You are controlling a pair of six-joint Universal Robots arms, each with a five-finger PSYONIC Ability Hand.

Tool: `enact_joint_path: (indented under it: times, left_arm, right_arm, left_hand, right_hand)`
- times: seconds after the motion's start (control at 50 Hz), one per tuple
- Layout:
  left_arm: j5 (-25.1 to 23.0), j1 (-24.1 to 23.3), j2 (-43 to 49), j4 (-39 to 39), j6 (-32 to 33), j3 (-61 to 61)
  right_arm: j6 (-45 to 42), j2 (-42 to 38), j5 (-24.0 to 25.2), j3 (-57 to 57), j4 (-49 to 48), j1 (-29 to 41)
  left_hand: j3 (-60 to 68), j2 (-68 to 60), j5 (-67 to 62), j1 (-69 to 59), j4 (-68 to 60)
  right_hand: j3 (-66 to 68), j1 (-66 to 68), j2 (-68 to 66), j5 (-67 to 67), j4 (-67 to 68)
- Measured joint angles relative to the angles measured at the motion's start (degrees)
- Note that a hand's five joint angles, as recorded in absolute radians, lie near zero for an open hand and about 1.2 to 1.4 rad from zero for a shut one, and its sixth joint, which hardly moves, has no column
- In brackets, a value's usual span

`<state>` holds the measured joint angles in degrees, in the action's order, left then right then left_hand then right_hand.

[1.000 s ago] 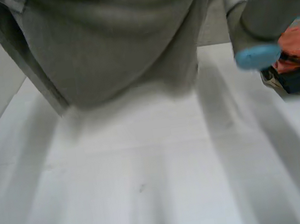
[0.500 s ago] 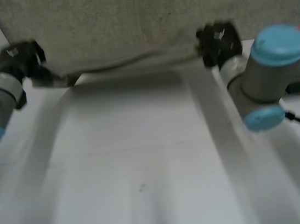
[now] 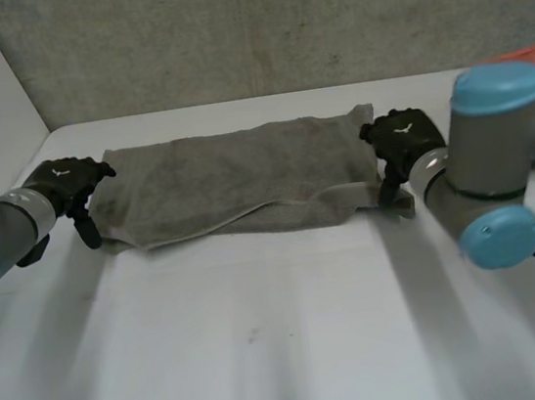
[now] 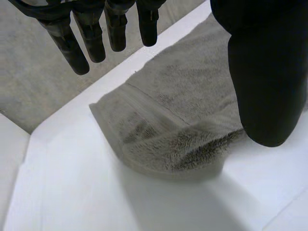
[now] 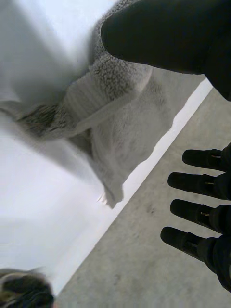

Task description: Fold the laundry.

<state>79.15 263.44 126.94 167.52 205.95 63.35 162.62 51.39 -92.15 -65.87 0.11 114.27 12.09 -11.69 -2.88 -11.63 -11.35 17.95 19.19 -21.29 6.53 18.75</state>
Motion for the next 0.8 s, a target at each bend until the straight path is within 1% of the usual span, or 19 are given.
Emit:
enact_joint_path:
  times: [0.1, 0.18, 0.26, 0.3, 0.4, 0.48, 0.5, 0.52, 0.56, 0.6, 0.68, 0.78, 0.8]
  left_arm:
    - [0.09, -0.97, -3.60, -0.02, -0.65, 3.15]
    - [0.23, -3.44, -5.00, 0.68, -1.80, 5.79]
    - [0.99, -6.69, -3.55, 1.32, -2.55, 6.11]
    - [2.14, -8.61, -1.56, 1.79, -2.78, 4.80]
    - [5.11, -10.90, 2.30, 2.22, -2.80, 0.90]
    - [7.89, -11.99, 5.28, 2.10, -2.75, -2.87]
    - [8.54, -12.19, 6.00, 2.01, -2.73, -3.80]
    - [9.43, -12.44, 7.11, 1.83, -2.67, -5.20]
    - [10.56, -12.71, 8.83, 1.50, -2.51, -7.35]
    - [11.38, -12.87, 10.49, 1.07, -2.25, -9.36]
    - [12.03, -12.82, 13.04, -0.01, -1.46, -12.31]
    - [12.08, -12.51, 15.40, -1.52, -0.42, -14.94]
    - [12.00, -12.41, 15.93, -2.12, -0.17, -15.54]
  right_arm:
    - [2.55, 1.69, 0.81, 1.92, 7.12, -2.45]
    - [3.44, 1.58, 2.43, 4.08, 12.32, -4.48]
    - [3.30, -0.14, 4.02, 6.05, 14.42, -5.36]
    - [3.17, -1.97, 4.84, 7.37, 14.63, -5.23]
    - [3.03, -5.75, 5.36, 10.02, 14.50, -4.28]
    - [3.09, -8.64, 4.76, 12.12, 14.21, -3.39]
    - [3.15, -9.48, 4.39, 12.75, 13.98, -3.15]
    - [3.25, -10.45, 3.93, 13.49, 13.52, -2.87]
    - [3.44, -11.63, 3.23, 14.48, 12.59, -2.49]
    - [3.62, -12.36, 2.71, 15.10, 11.66, -2.16]
    - [3.86, -11.76, 2.62, 14.73, 10.22, -1.69]
    - [3.84, -8.02, 3.69, 11.53, 8.71, -1.56]
    - [3.70, -6.21, 4.20, 9.95, 7.92, -1.61]
  left_hand:
    - [0.26, -0.73, -0.24, -0.34, -0.74]
    - [3.20, -3.93, -2.74, -4.14, -4.46]
    - [4.92, -5.57, -4.68, -5.27, -6.13]
    - [5.83, -6.34, -5.45, -5.91, -6.93]
    - [6.54, -7.12, -6.26, -7.20, -7.69]
    - [7.22, -7.78, -6.90, -7.21, -8.31]
    - [7.48, -7.95, -7.09, -7.21, -8.50]
    - [7.94, -8.47, -7.53, -7.82, -8.94]
    - [10.52, -10.91, -10.13, -11.33, -11.45]
    - [12.71, -13.30, -12.25, -13.62, -13.59]
    - [15.72, -15.99, -15.23, -16.21, -16.67]
    - [15.82, -16.15, -15.39, -16.21, -16.86]
    - [15.81, -16.14, -15.38, -16.21, -16.85]
  right_hand:
    - [0.22, 0.04, -0.01, 0.84, 0.07]
    - [3.25, 1.57, -0.16, 5.24, 1.88]
    - [5.90, 4.61, -0.16, 8.01, 4.98]
    - [6.38, 5.21, -0.16, 8.68, 5.94]
    - [7.05, 5.94, -2.24, 9.40, 6.67]
    - [15.59, 15.05, -12.25, 17.39, 14.87]
    - [21.52, 21.20, -18.33, 23.07, 20.59]
    - [32.87, 31.91, -30.01, 33.11, 30.56]
    - [45.49, 44.78, -42.96, 47.05, 44.68]
    - [49.49, 46.40, -46.48, 50.83, 49.08]
    - [49.81, 46.40, -46.49, 50.91, 49.59]
    - [49.81, 46.40, -46.49, 50.91, 49.60]
    - [49.81, 46.40, -46.49, 50.90, 49.60]
